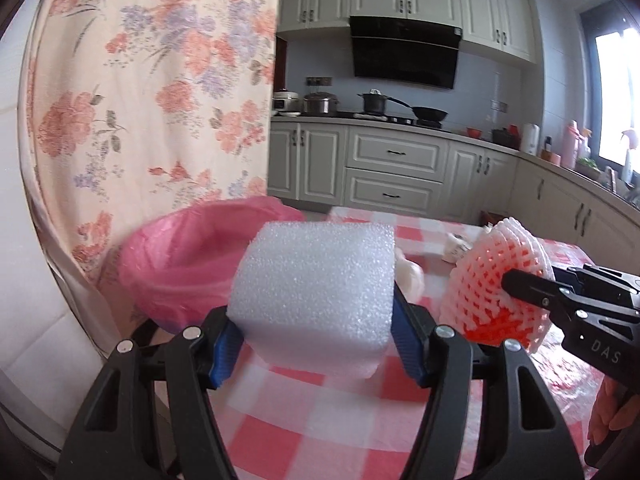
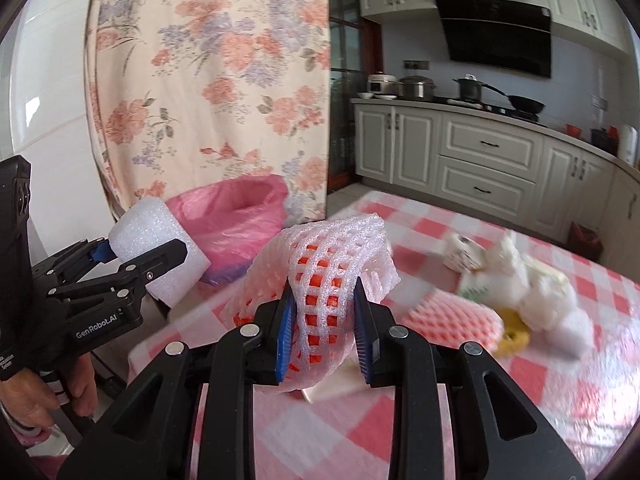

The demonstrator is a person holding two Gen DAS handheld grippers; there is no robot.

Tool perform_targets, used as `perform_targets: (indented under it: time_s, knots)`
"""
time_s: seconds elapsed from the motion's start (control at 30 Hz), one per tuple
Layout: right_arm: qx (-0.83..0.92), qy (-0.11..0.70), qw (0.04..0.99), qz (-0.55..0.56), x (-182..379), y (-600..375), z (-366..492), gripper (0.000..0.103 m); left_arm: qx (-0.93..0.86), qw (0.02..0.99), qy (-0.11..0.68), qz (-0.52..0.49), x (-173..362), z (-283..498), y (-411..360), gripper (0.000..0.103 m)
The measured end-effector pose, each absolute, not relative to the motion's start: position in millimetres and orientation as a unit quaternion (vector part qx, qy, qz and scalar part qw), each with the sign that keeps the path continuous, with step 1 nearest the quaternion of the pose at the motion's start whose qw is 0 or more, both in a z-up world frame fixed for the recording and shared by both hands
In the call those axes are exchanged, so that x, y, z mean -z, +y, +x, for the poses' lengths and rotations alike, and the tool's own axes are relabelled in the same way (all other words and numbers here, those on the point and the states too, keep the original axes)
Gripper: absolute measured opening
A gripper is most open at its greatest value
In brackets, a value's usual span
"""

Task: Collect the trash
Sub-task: 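Carry the foam block and pink net to the pink bin and release both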

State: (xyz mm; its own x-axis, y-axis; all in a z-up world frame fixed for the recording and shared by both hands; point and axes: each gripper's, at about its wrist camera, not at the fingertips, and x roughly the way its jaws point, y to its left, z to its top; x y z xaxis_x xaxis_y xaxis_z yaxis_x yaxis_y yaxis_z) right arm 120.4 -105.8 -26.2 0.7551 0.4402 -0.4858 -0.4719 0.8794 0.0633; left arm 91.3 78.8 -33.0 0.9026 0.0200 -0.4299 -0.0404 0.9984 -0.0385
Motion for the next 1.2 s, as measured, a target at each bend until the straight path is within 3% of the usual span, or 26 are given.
perform_targets:
  time_s: [0.7,0.8,0.87,0.97,1.2]
  knots:
    - [-0.348,0.244,0.903,-0.066,9,55,269,0.028,-0.096,0.961,0.246,-0.086,20,223,248,0.063]
    - [-0.353,0.256,0.897,-0.068,17,68,282,0.032,-0.095,0.957,0.257,-0.098,27,241,262,0.064]
    - [-0.36,0.259,0.893,-0.076,22,75,285,0.048,-0.104,0.953,0.265,-0.103,31,251,271,0.074]
    - [-0.364,0.256,0.892,-0.086,28,79,284,0.056,-0.115,0.952,0.262,-0.105,34,254,276,0.08]
    - [-0.351,0.253,0.899,-0.069,28,61,275,0.058,-0.142,0.953,0.255,-0.081,33,242,271,0.086]
